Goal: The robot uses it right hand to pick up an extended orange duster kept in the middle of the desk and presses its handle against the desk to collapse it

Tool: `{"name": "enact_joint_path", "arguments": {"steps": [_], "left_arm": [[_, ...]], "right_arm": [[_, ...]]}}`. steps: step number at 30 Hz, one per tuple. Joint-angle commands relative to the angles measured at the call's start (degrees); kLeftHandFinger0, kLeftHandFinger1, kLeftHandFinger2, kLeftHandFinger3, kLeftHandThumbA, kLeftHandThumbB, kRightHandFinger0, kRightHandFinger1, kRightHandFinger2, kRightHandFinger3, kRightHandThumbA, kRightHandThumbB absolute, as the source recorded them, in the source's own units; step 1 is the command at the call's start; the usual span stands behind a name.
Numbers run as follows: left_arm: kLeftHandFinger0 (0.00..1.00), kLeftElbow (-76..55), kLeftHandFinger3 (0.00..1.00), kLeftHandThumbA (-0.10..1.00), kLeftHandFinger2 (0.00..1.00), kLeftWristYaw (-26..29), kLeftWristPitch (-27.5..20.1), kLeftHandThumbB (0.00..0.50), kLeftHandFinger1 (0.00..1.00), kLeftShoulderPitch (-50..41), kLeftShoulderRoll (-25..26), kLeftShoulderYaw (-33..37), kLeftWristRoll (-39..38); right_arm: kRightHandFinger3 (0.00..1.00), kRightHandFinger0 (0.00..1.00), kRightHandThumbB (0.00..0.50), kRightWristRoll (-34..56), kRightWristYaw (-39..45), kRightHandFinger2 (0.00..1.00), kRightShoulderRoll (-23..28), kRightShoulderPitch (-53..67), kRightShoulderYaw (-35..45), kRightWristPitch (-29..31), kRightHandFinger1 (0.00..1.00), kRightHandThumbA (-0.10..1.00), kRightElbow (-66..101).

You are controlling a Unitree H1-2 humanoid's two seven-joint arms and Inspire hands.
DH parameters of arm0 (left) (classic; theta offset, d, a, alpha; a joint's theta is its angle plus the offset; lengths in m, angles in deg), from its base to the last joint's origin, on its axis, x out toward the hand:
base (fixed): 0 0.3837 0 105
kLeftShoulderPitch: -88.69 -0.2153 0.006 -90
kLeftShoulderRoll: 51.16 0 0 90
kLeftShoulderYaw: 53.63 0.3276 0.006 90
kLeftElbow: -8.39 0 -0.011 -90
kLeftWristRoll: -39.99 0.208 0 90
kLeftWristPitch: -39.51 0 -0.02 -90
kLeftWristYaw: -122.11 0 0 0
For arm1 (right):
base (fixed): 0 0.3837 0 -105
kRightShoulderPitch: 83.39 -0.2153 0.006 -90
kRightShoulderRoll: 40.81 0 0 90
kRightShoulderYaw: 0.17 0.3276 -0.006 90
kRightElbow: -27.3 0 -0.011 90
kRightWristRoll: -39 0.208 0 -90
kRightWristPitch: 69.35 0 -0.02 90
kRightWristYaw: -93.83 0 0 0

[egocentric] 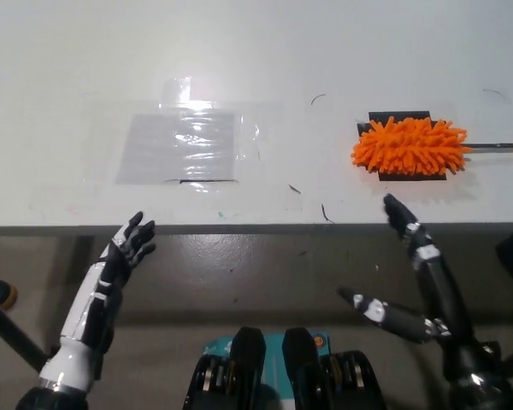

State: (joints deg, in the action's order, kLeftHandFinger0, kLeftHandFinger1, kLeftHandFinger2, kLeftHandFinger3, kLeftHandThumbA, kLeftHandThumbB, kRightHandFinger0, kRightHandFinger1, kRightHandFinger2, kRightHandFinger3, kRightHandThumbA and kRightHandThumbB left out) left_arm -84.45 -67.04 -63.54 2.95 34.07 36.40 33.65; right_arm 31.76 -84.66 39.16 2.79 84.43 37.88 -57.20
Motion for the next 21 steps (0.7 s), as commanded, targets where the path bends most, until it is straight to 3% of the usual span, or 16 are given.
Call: {"name": "enact_joint_path", "arguments": {"steps": [1, 10, 11, 13, 15, 16, 18, 20, 21], "left_arm": [[1.00, -4.43, 1.00, 1.00, 1.00, -1.18, -0.29, 0.222, 1.00, -1.13, 0.11, 0.68, -0.80], [1.00, -4.60, 1.00, 1.00, 1.00, -0.93, 0.87, 0.217, 1.00, -0.78, -0.15, 1.10, -0.19], [1.00, -4.00, 1.00, 1.00, 1.00, -0.94, 0.55, 0.187, 1.00, 0.22, -0.56, 1.32, -0.31], [1.00, -3.14, 1.00, 1.00, 1.00, -0.71, 0.70, 0.158, 1.00, 1.12, -1.00, 1.47, -0.29], [1.00, -2.67, 1.00, 1.00, 1.00, -0.66, 0.82, 0.153, 1.00, 1.40, -1.17, 1.47, -0.41], [1.00, -1.45, 1.00, 1.00, 1.00, -0.60, 0.23, 0.156, 1.00, 1.57, -1.28, 1.41, -0.26], [1.00, -1.18, 1.00, 1.00, 1.00, -0.61, 0.10, 0.158, 1.00, 1.67, -1.35, 1.37, -0.19], [1.00, 0.46, 1.00, 1.00, 1.00, -0.84, -0.53, 0.149, 1.00, 1.84, -1.46, 1.39, -0.37], [1.00, 0.58, 1.00, 1.00, 1.00, -0.89, -0.52, 0.151, 1.00, 1.87, -1.44, 1.37, -0.43]], "right_arm": [[1.00, 1.00, 0.099, -0.83, -1.85, 1.00, 1.57, 1.70, 3.07, 6.01, 1.00, 0.83, 6.18], [1.00, 1.00, 0.116, -1.37, -3.56, 1.00, 1.31, 0.29, 8.37, 4.77, 1.00, 0.82, 10.38], [1.00, 1.00, 0.092, -1.24, -4.39, 1.00, 2.34, -2.07, 10.43, 3.93, 1.00, 0.78, 11.49], [1.00, 1.00, 0.095, -0.51, -4.10, 1.00, 4.22, -4.84, 12.59, 0.57, 1.00, 0.77, 12.98], [1.00, 1.00, 0.095, -0.28, -3.30, 1.00, 5.26, -6.06, 13.72, -1.28, 1.00, 0.77, 13.53], [1.00, 1.00, 0.133, -0.68, -2.58, 1.00, 7.73, -8.06, 15.18, -3.73, 1.00, 0.82, 13.51], [1.00, 1.00, 0.136, -0.82, -2.37, 1.00, 8.16, -8.51, 15.54, -4.41, 1.00, 0.82, 13.52], [1.00, 1.00, 0.201, -0.83, -1.20, 1.00, 13.95, -14.02, 18.26, -10.08, 1.00, 0.87, 12.21], [1.00, 1.00, 0.210, -0.43, -0.96, 1.00, 14.58, -14.66, 18.41, -10.73, 1.00, 0.87, 11.95]]}}
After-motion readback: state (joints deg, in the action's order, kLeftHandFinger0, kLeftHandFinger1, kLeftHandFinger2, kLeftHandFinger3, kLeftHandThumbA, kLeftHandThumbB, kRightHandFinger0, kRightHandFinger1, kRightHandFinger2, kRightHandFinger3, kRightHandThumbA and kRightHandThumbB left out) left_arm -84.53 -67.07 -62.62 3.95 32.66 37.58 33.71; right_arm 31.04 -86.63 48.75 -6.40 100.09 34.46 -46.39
